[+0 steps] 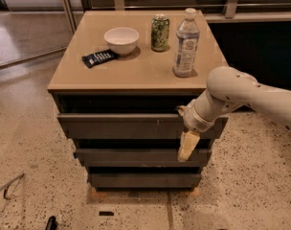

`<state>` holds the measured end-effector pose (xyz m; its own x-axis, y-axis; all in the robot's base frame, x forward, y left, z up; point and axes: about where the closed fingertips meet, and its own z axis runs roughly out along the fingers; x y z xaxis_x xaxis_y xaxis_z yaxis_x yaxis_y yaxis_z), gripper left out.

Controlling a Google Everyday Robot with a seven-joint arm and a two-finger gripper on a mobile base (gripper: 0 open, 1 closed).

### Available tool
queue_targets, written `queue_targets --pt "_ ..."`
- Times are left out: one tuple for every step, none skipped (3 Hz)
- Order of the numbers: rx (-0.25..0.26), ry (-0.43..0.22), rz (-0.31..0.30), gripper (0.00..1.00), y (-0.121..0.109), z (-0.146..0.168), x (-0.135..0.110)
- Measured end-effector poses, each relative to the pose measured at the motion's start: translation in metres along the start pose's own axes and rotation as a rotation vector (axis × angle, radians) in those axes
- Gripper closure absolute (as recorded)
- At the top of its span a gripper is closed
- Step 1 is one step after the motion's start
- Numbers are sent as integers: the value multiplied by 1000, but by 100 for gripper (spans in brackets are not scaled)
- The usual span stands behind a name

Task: Open top drawer

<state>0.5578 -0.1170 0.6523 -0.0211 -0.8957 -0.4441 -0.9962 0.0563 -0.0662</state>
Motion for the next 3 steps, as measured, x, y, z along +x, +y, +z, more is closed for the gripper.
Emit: queue_targets --pt "-51 -3 7 0 15 -3 0" --pt "-72 -3 8 0 22 -5 0" --pt "-107 -14 10 0 41 -17 -2"
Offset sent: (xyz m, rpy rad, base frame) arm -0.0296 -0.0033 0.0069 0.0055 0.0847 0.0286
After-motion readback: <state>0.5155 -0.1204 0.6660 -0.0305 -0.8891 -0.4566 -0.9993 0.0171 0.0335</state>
